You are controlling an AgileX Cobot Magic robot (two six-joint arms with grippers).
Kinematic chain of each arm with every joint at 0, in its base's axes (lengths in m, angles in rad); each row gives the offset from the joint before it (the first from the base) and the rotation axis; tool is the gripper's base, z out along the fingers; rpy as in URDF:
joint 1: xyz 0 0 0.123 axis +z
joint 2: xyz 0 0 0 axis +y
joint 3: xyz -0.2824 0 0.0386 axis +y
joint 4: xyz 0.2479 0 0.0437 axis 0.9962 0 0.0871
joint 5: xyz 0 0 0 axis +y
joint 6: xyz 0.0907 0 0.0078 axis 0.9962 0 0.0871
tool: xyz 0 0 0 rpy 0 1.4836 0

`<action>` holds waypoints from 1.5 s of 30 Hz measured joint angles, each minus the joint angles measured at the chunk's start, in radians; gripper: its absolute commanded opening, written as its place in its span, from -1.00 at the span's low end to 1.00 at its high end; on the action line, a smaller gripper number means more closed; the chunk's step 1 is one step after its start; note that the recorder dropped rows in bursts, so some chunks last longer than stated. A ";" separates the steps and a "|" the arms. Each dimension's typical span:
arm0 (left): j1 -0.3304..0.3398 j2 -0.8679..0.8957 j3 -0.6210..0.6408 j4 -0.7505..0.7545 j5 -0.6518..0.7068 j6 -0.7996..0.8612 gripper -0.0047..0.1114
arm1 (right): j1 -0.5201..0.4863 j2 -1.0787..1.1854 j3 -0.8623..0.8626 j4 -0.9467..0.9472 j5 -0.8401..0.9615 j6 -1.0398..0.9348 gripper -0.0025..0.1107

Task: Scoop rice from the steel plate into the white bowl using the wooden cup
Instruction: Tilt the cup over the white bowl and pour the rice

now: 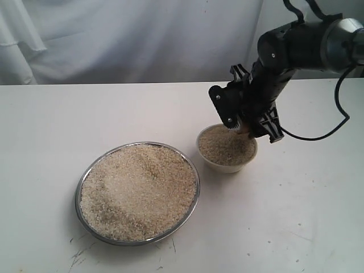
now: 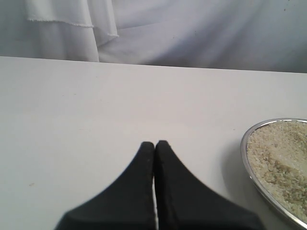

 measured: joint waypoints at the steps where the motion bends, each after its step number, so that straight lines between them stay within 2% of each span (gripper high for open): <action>1: 0.000 0.000 0.000 0.000 0.000 0.000 -0.92 | 0.002 0.000 0.004 -0.014 -0.007 0.007 -0.96; 20: 0.000 0.000 0.000 0.000 0.000 0.000 -0.92 | 0.105 0.000 0.009 -0.262 -0.024 0.115 -0.96; 45: 0.000 0.000 0.000 0.000 0.000 0.000 -0.92 | 0.160 0.000 0.009 -0.439 0.060 0.182 -0.96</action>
